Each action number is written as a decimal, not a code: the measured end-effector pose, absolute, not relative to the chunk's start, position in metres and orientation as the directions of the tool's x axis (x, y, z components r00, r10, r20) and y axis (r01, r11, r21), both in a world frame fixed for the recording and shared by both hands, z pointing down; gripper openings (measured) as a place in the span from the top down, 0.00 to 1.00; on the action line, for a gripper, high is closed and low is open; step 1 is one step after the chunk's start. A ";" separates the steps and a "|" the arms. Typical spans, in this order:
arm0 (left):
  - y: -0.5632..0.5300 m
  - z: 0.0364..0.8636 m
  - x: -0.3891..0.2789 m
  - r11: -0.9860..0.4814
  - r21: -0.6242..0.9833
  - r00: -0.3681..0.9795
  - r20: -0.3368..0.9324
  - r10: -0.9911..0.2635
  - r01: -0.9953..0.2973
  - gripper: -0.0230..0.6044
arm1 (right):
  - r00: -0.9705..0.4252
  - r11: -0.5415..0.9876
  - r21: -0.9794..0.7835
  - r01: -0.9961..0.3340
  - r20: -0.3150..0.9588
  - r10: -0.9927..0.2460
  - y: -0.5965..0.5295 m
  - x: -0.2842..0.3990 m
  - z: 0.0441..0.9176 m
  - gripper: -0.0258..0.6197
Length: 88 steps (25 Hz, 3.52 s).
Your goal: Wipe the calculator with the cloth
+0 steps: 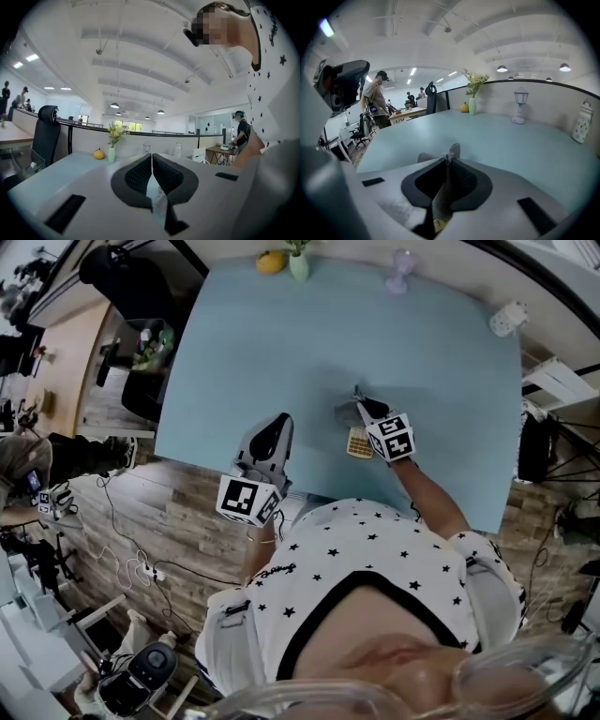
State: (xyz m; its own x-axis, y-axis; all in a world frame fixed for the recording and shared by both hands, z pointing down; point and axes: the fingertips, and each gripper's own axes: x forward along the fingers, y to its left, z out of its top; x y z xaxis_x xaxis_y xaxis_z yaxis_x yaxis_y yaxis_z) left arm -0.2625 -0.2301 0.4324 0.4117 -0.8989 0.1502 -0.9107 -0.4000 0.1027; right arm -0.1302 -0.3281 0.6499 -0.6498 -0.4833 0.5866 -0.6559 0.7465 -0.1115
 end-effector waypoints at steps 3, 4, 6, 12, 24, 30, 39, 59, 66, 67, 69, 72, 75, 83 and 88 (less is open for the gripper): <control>-0.228 0.433 -0.266 -0.392 0.111 0.405 0.146 -0.902 -0.913 0.91 | -0.639 0.746 -0.102 -0.658 0.600 -0.482 -0.328 -0.131 0.654 0.91; -0.226 0.433 -0.266 -0.391 0.112 0.404 0.147 -0.903 -0.914 0.91 | -0.636 0.743 -0.101 -0.662 0.601 -0.484 -0.328 -0.130 0.655 0.91; -0.225 0.433 -0.266 -0.392 0.110 0.405 0.148 -0.902 -0.914 0.91 | -0.630 0.735 -0.100 -0.671 0.601 -0.492 -0.329 -0.127 0.655 0.91; -0.224 0.432 -0.262 -0.408 0.104 0.420 0.150 -0.895 -0.907 0.91 | -0.600 0.697 -0.098 -0.711 0.602 -0.527 -0.334 -0.109 0.656 0.91; -0.235 0.431 -0.239 -0.488 0.111 0.500 0.147 -0.853 -0.866 0.91 | -0.522 0.597 -0.108 -0.795 0.624 -0.582 -0.329 -0.061 0.663 0.91; -0.239 0.431 -0.226 -0.520 0.109 0.531 0.148 -0.834 -0.847 0.91 | -0.478 0.555 -0.101 -0.825 0.647 -0.593 -0.322 -0.037 0.672 0.91; -0.241 0.428 -0.225 -0.523 0.103 0.533 0.143 -0.834 -0.846 0.91 | -0.463 0.550 -0.091 -0.830 0.661 -0.590 -0.319 -0.030 0.678 0.91; -0.233 0.426 -0.242 -0.481 0.101 0.491 0.137 -0.860 -0.871 0.91 | -0.670 0.712 -0.153 -0.686 0.514 -0.535 -0.300 -0.122 0.616 0.91; -0.226 0.428 -0.252 -0.452 0.111 0.464 0.144 -0.874 -0.885 0.91 | -0.667 0.752 -0.141 -0.644 0.585 -0.462 -0.280 -0.138 0.647 0.91; -0.226 0.429 -0.253 -0.448 0.114 0.461 0.145 -0.876 -0.887 0.91 | -0.665 0.751 -0.142 -0.644 0.589 -0.459 -0.279 -0.137 0.650 0.91; -0.225 0.430 -0.253 -0.443 0.122 0.458 0.146 -0.877 -0.888 0.91 | -0.662 0.750 -0.141 -0.646 0.594 -0.458 -0.280 -0.135 0.652 0.91; -0.224 0.430 -0.249 -0.450 0.131 0.467 0.144 -0.873 -0.883 0.91 | -0.650 0.740 -0.135 -0.658 0.597 -0.469 -0.281 -0.127 0.652 0.91; -0.227 0.429 -0.247 -0.467 0.125 0.482 0.144 -0.864 -0.875 0.91 | -0.631 0.717 -0.130 -0.684 0.598 -0.493 -0.286 -0.118 0.651 0.91; -0.237 0.429 -0.235 -0.501 0.118 0.514 0.152 -0.844 -0.857 0.91 | -0.572 0.648 -0.123 -0.752 0.609 -0.549 -0.292 -0.079 0.654 0.91; -0.243 0.431 -0.225 -0.528 0.116 0.540 0.153 -0.828 -0.841 0.91 | -0.538 0.610 -0.119 -0.783 0.621 -0.570 -0.291 -0.058 0.658 0.91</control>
